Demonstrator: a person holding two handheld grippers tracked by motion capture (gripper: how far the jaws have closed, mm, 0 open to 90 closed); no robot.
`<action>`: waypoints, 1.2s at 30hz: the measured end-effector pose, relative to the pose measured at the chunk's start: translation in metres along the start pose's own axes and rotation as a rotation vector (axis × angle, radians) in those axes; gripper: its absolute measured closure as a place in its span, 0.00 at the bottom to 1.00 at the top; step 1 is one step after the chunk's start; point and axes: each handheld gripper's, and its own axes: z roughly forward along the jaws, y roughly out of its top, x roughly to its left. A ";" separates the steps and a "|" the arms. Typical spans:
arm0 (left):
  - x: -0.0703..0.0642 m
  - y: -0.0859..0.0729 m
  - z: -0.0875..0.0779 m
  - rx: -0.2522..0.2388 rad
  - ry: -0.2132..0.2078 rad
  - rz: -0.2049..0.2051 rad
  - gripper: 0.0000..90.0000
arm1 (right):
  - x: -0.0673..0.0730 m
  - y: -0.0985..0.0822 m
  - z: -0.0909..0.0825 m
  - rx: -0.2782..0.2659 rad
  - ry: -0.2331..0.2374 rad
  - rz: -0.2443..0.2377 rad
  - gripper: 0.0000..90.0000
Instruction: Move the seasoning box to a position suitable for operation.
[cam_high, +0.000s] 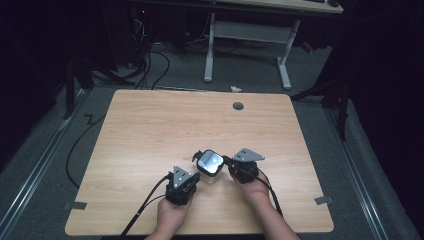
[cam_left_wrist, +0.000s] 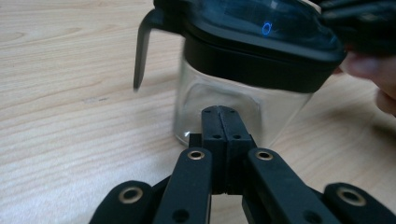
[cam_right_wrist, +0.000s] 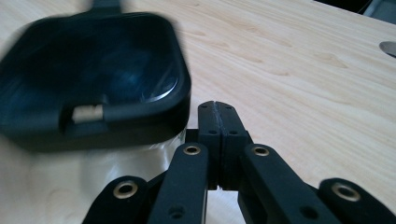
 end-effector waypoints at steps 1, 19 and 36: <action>0.001 0.001 0.002 -0.003 0.002 -0.008 1.00 | 0.002 -0.001 -0.002 0.000 0.003 0.006 1.00; 0.045 0.010 -0.014 -0.017 0.111 0.044 0.80 | 0.009 -0.015 -0.021 -0.020 -0.056 0.044 0.90; 0.111 -0.016 -0.077 -0.009 0.194 -0.003 0.55 | -0.042 -0.080 -0.112 -0.025 -0.310 0.144 0.64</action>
